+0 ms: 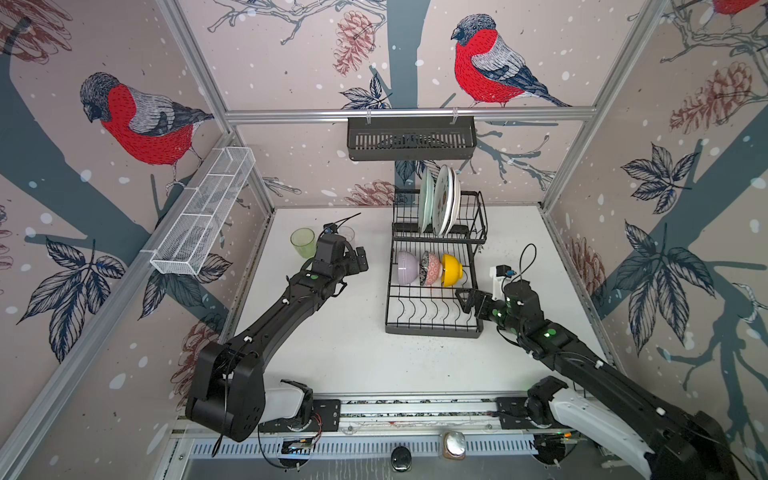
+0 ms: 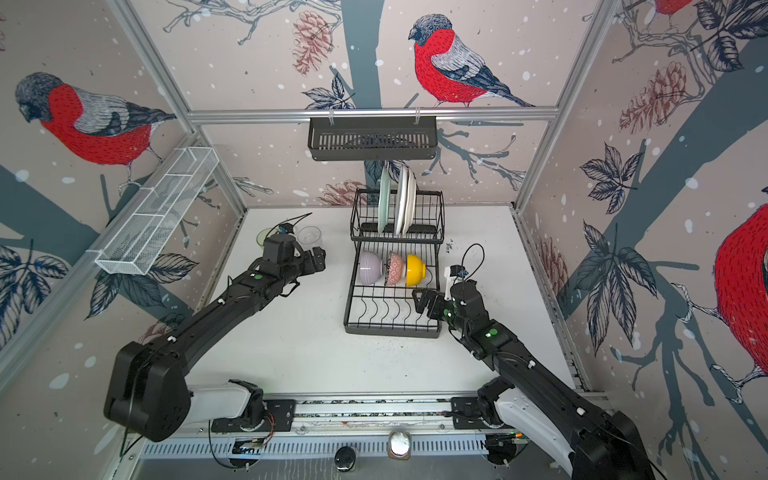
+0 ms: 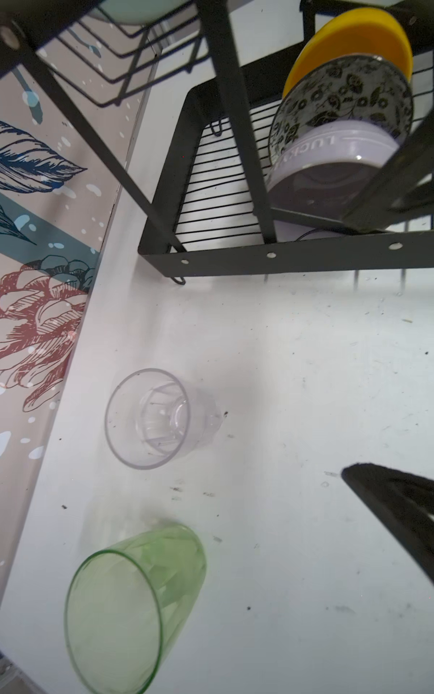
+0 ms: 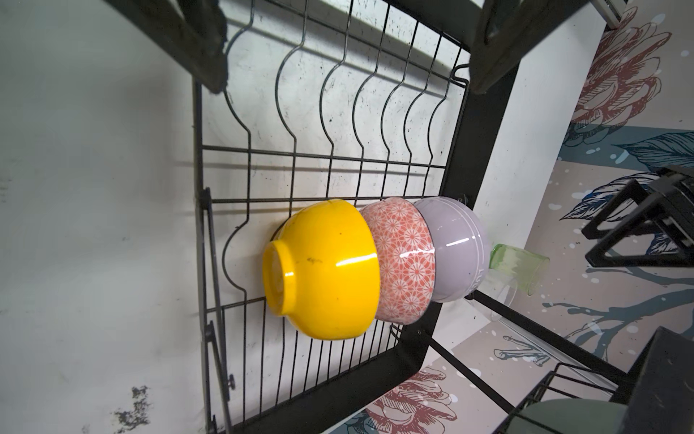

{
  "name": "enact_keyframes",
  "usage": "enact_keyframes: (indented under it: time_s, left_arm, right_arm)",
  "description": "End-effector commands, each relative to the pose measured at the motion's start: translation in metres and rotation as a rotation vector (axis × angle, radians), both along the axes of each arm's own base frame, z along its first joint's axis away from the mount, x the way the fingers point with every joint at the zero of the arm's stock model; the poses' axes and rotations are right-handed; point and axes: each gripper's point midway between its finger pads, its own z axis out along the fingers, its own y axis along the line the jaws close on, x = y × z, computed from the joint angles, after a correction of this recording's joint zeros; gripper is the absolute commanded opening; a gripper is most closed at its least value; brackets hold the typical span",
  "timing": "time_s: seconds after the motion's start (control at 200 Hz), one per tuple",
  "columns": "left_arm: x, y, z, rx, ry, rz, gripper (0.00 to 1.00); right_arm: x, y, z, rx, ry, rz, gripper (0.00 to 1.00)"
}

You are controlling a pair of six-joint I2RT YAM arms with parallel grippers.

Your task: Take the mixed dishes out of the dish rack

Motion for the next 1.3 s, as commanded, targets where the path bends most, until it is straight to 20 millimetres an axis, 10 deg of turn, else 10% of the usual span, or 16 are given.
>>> enact_keyframes:
  time_s: [0.0,0.405,1.296]
  left_arm:
    - [-0.005,-0.015,0.012,-0.093,-0.066,-0.052,0.97]
    - [-0.048,-0.036,-0.008,-0.169,-0.089,-0.223,0.97]
    - [-0.069,-0.052,-0.021,-0.316,-0.137,-0.311,0.97]
  right_arm:
    - [0.009,0.003,0.009,-0.001,-0.032,0.001,1.0]
    - [0.025,0.022,0.017,0.024,-0.002,0.01,1.0]
    - [0.039,0.022,-0.01,-0.046,0.028,-0.018,0.99]
